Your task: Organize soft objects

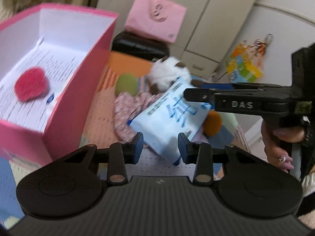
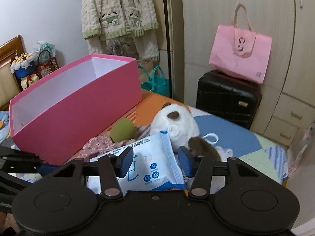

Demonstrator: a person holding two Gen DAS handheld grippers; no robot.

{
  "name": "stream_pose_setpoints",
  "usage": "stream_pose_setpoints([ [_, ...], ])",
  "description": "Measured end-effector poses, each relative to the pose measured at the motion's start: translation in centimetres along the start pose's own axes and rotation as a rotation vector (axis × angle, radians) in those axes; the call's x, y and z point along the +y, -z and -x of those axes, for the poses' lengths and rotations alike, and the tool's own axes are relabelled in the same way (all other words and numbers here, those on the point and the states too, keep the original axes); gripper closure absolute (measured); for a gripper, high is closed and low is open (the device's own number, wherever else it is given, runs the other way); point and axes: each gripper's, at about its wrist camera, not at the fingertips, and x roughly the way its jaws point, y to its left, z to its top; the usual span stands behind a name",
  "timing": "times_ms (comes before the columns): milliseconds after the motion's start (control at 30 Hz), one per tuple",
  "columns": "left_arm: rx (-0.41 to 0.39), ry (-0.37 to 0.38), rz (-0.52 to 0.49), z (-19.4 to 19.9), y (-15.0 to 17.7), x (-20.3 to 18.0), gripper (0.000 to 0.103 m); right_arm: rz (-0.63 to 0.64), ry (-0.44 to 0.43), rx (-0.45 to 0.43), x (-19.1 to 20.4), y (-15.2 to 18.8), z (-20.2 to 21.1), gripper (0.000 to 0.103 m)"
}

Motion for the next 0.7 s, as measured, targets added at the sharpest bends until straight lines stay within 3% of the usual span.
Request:
stream_pose_setpoints([
  [200, 0.075, 0.024, 0.091, -1.9, 0.3, 1.2, 0.066, -0.048, -0.020, 0.011, -0.5, 1.0, -0.4, 0.045],
  [333, 0.056, 0.047, 0.074, -2.0, 0.3, 0.7, 0.085, -0.065, -0.060, 0.024, -0.8, 1.4, -0.6, 0.044],
  [500, 0.061, 0.056, 0.105, -2.7, 0.4, 0.8, 0.085, -0.035, -0.060, 0.013, -0.1, 1.7, -0.3, 0.053],
  [700, 0.064, 0.116, 0.196, -3.2, 0.8, 2.5, 0.079, 0.038, -0.025, 0.021, 1.0, 1.5, 0.0, 0.053],
])
